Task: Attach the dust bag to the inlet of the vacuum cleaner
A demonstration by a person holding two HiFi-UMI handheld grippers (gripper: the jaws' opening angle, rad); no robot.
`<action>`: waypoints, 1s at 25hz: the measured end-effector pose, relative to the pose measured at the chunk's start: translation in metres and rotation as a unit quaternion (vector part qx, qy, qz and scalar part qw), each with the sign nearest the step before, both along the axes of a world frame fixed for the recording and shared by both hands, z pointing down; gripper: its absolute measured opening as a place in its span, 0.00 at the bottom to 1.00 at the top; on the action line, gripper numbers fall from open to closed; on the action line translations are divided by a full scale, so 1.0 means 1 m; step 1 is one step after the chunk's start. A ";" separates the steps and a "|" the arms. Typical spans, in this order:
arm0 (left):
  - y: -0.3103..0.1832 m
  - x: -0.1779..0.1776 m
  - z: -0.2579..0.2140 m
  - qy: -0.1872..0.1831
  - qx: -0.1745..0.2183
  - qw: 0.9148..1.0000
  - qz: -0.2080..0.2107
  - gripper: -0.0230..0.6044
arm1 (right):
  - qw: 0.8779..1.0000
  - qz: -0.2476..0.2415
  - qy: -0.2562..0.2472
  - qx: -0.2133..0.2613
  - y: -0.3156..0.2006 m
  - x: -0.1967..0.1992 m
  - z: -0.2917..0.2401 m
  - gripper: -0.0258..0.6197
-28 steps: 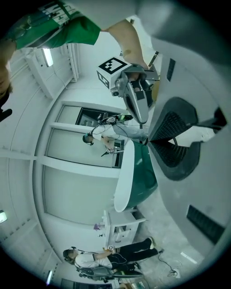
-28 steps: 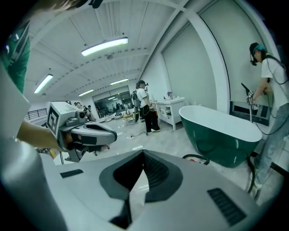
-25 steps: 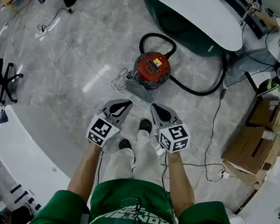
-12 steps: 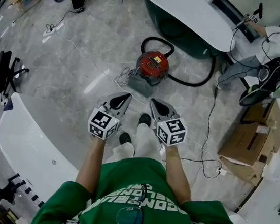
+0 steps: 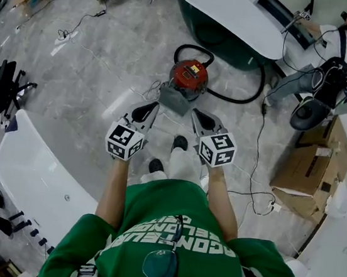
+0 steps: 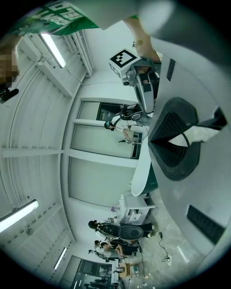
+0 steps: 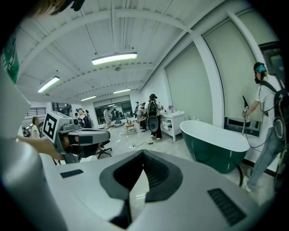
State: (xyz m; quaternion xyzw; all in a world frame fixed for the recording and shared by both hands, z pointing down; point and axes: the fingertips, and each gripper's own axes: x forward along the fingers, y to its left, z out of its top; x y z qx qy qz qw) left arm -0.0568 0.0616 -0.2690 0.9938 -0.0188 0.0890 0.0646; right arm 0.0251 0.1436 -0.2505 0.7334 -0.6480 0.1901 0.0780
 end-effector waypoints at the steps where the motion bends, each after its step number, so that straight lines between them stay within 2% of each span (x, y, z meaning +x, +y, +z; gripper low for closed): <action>1: 0.000 -0.002 -0.002 0.002 0.000 1.000 -0.001 0.04 | 1.000 -0.001 0.003 0.001 0.000 -0.001 -0.002 0.05; 9: -0.001 -0.008 -0.011 0.012 0.006 1.000 -0.001 0.04 | 1.000 -0.005 0.012 0.006 -0.006 -0.008 -0.011 0.05; 25: 0.013 0.002 -0.024 0.026 0.018 0.999 0.019 0.04 | 1.000 -0.009 0.021 0.005 -0.003 -0.003 -0.018 0.05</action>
